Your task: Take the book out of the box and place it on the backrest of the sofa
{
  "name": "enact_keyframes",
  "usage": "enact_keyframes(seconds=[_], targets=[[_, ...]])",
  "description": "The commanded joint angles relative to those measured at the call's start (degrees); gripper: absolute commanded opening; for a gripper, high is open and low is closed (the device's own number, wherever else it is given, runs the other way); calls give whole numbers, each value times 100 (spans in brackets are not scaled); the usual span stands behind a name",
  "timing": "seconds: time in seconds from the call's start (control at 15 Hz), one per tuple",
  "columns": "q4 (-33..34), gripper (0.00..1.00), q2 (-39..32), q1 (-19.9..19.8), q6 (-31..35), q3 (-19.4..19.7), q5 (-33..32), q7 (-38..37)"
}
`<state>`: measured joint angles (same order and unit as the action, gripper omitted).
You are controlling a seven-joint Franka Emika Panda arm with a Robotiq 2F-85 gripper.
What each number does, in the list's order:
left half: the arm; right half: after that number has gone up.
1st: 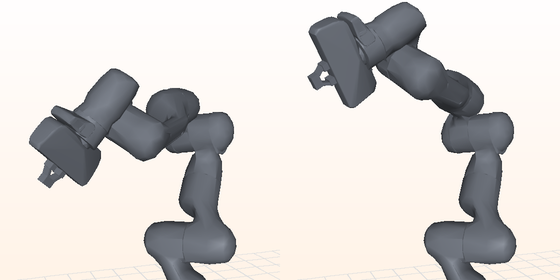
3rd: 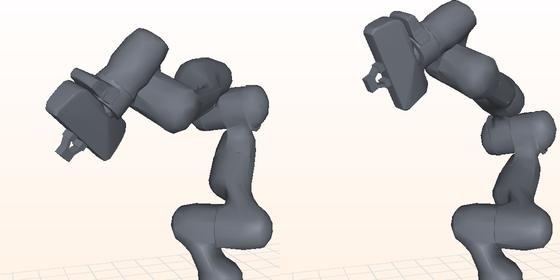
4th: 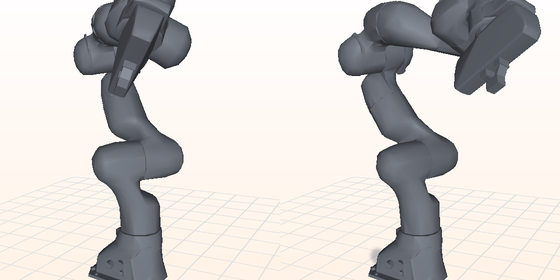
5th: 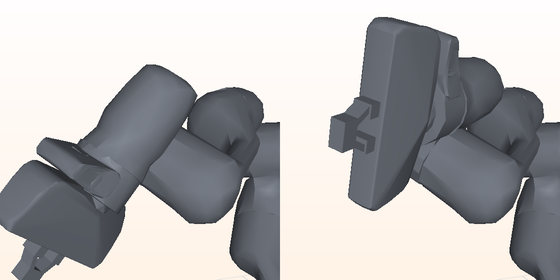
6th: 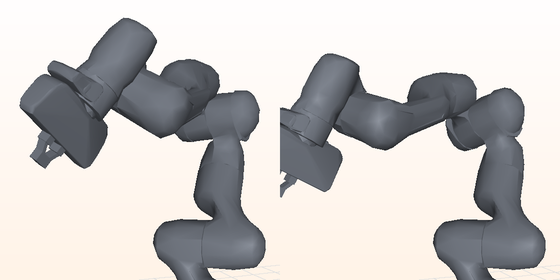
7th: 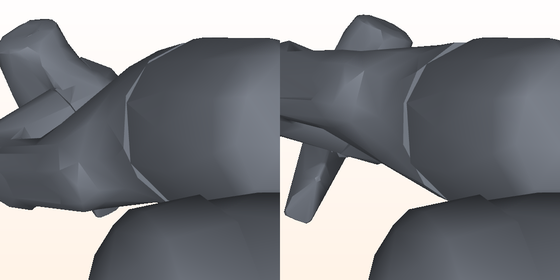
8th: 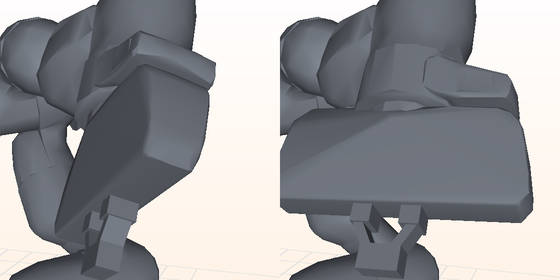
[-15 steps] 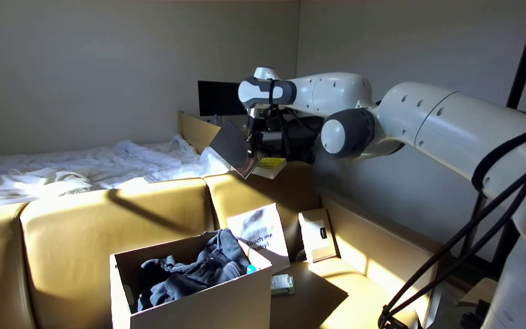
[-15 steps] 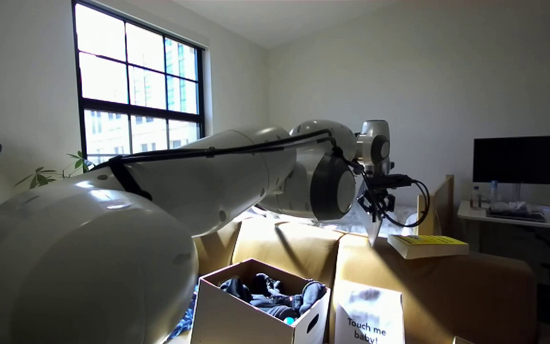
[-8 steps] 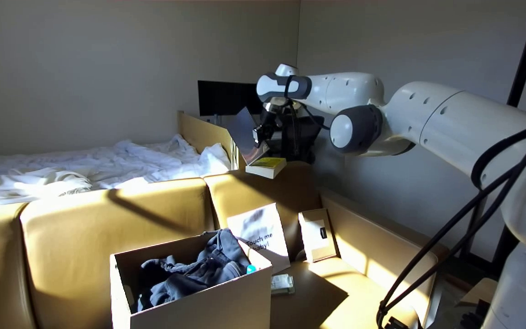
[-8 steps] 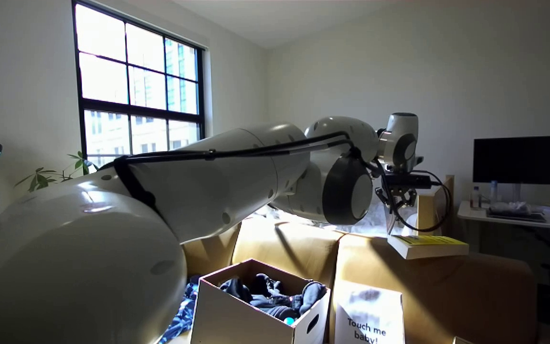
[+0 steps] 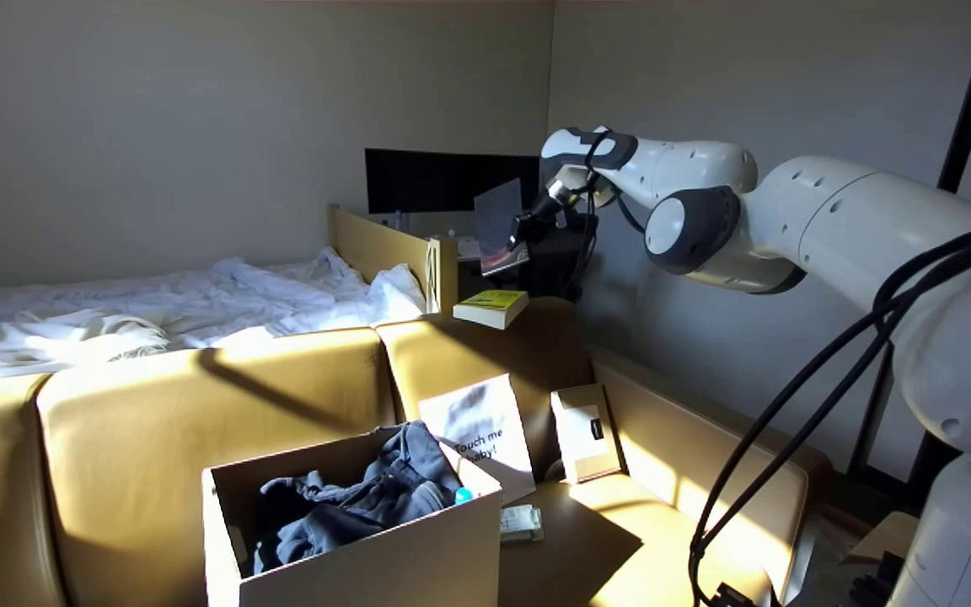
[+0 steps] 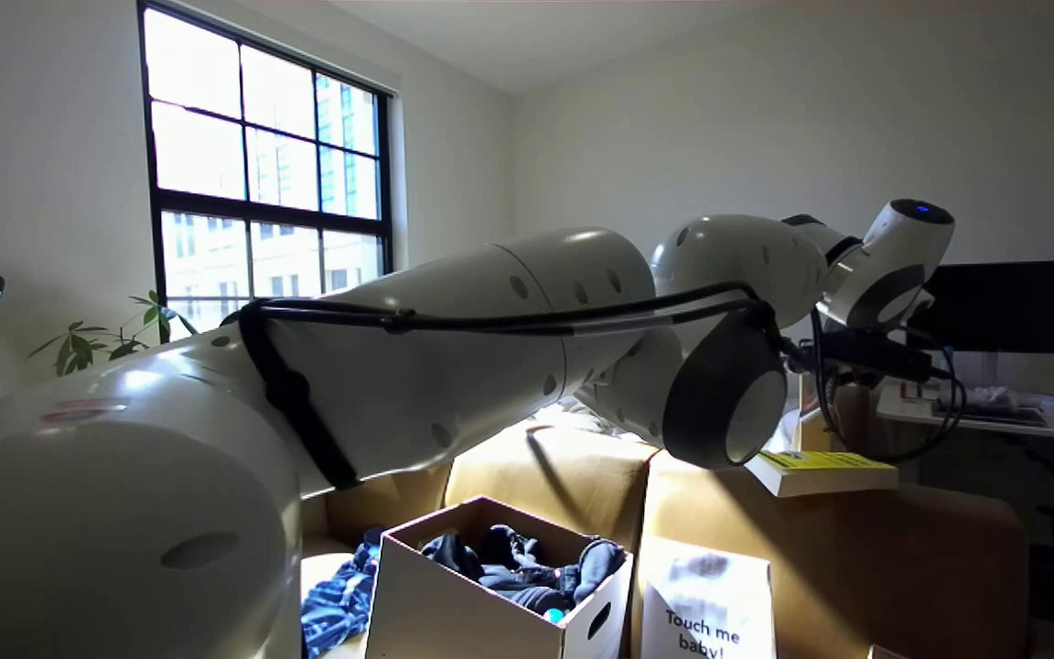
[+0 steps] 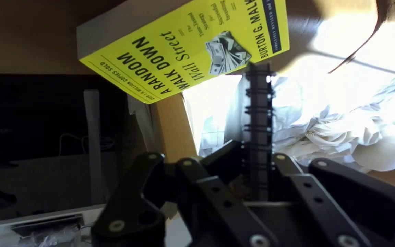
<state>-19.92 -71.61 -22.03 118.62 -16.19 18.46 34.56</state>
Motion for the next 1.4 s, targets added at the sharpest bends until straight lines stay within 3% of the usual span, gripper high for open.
enact_keyframes(seconds=[0.0, 0.07, 0.13, 0.4, 0.47, 0.53, 0.87, 1.33], targets=[[0, 3, 207, -363, -257, -456, 367, 1217], [14, 3, 292, -401, -390, -483, 366, 1469], [24, 12, 62, -343, -149, -289, 273, 977], [25, 12, 240, -351, -322, -344, 299, 1233], [24, 3, 240, -338, -322, -345, 299, 1234], [9, 3, 187, -382, -523, -402, 368, 1260], [-312, 3, -21, -714, -1447, -1070, 914, 1420], [-263, 3, -496, -1014, -1042, -1638, 1815, 705]])
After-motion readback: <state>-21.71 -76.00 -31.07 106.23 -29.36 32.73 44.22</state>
